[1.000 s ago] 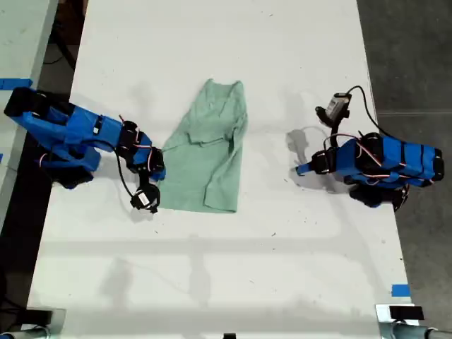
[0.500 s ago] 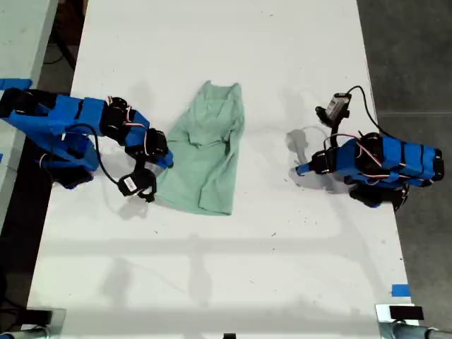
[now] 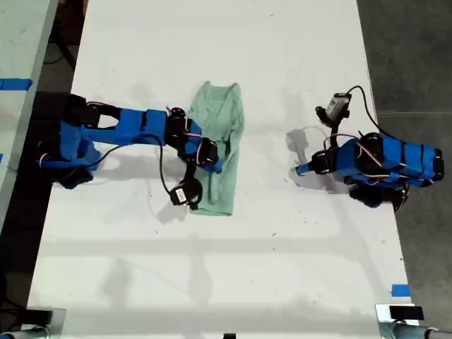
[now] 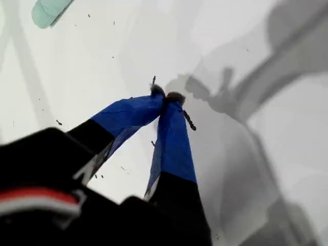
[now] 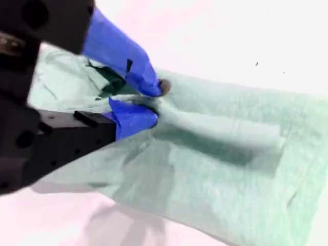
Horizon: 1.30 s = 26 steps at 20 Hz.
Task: Fold t shirt
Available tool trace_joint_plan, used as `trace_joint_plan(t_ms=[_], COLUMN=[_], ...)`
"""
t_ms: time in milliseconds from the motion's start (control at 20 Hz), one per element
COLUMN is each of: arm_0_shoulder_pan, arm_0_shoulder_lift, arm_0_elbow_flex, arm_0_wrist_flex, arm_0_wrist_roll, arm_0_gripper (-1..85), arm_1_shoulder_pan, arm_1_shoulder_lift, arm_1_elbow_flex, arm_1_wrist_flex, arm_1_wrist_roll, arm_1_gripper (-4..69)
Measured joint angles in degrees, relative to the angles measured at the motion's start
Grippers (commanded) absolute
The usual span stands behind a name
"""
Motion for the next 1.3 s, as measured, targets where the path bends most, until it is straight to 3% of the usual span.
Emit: trace_joint_plan(t_ms=[200, 400, 450, 500, 550, 600, 700, 900, 1100, 1200, 1300], arm_0_shoulder_pan=[0.1, 0.1, 0.0, -0.1, -0.3, -0.5, -1.1, -3.1, -3.9, -5.6, -8.9], arm_0_shoulder_lift=[-3.2, 9.8, 14.9, 20.2, 25.7, 31.0, 42.2, 79.4, 127.7, 131.6, 133.6], arm_0_elbow_flex=[-3.9, -3.9, -2.6, -0.2, 3.7, 8.9, 22.8, 66.6, 107.1, 116.5, 118.6], arm_0_wrist_flex=[2.8, 11.6, 14.1, 15.1, 15.6, 15.6, 12.0, -9.5, -13.0, -16.5, -13.4], arm_0_wrist_roll=[0.6, 0.2, -0.4, -1.1, -1.4, -1.9, -3.5, -5.9, -5.4, -3.2, -2.8], arm_0_gripper=[26.7, 26.7, 23.7, 11.1, 4.0, 3.7, 2.9, -0.3, -0.3, -0.3, -0.3], arm_1_shoulder_pan=[0.0, 0.0, 0.0, 0.0, 0.0, 0.0, 0.0, 0.0, 0.0, 0.0, 0.0], arm_1_shoulder_lift=[0.0, 0.0, 0.0, 0.0, 0.0, 0.0, 0.0, 0.0, 0.0, 0.0, 0.0], arm_1_elbow_flex=[0.0, 0.0, 0.0, 0.0, 0.0, 0.0, 0.0, 0.0, 0.0, 0.0, 0.0], arm_1_wrist_flex=[0.0, 0.0, 0.0, 0.0, 0.0, 0.0, 0.0, 0.0, 0.0, 0.0, 0.0], arm_1_wrist_roll=[-0.1, -0.1, -0.1, -0.1, -0.1, -0.1, -0.1, -0.1, -0.3, -0.3, -0.3], arm_1_gripper=[1.3, 1.3, 1.3, 1.3, 1.3, 1.3, 1.3, 1.3, 1.3, 1.3, 1.3])
